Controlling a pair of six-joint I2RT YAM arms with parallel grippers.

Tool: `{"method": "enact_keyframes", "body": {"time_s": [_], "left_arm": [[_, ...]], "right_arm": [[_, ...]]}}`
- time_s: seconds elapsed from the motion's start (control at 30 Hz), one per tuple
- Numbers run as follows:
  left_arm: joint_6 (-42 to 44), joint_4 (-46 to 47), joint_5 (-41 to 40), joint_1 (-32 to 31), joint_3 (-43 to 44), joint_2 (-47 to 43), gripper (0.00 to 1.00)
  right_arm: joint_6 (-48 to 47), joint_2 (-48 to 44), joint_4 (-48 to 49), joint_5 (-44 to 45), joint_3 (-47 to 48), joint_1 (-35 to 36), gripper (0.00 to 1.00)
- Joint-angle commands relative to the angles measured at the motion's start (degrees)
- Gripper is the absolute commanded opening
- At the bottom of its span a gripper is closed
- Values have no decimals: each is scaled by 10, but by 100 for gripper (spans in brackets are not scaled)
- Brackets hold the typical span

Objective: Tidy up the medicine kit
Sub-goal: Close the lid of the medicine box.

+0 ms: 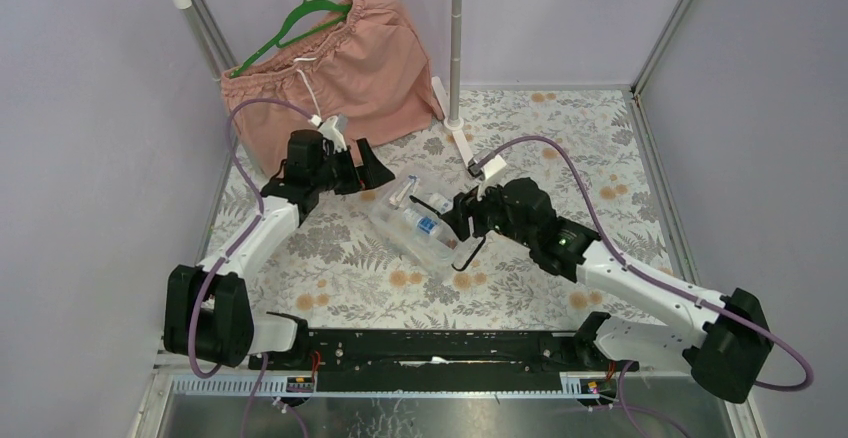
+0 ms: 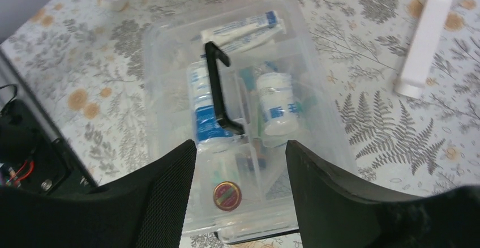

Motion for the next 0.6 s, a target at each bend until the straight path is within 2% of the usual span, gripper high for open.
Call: {"method": "enact_keyframes", "body": {"time_s": [0.0, 0.1, 0.2, 0.4, 0.57], "left_arm": [[-26, 56, 28, 4, -21, 2, 96], [-32, 70, 36, 3, -32, 1, 96], [-27, 73, 41, 0, -39, -1, 97], [-22, 73, 49, -6, -40, 12, 98], [-22, 73, 58, -12, -42, 17, 98]], "right_arm": [[41, 25, -21, 87, 46, -2, 67], [154, 11, -95, 204, 46, -12, 66], [263, -11, -173, 248, 36, -43, 65], [318, -64, -244, 226, -16, -101, 63], [329, -51, -250, 171, -30, -112, 63]]}}
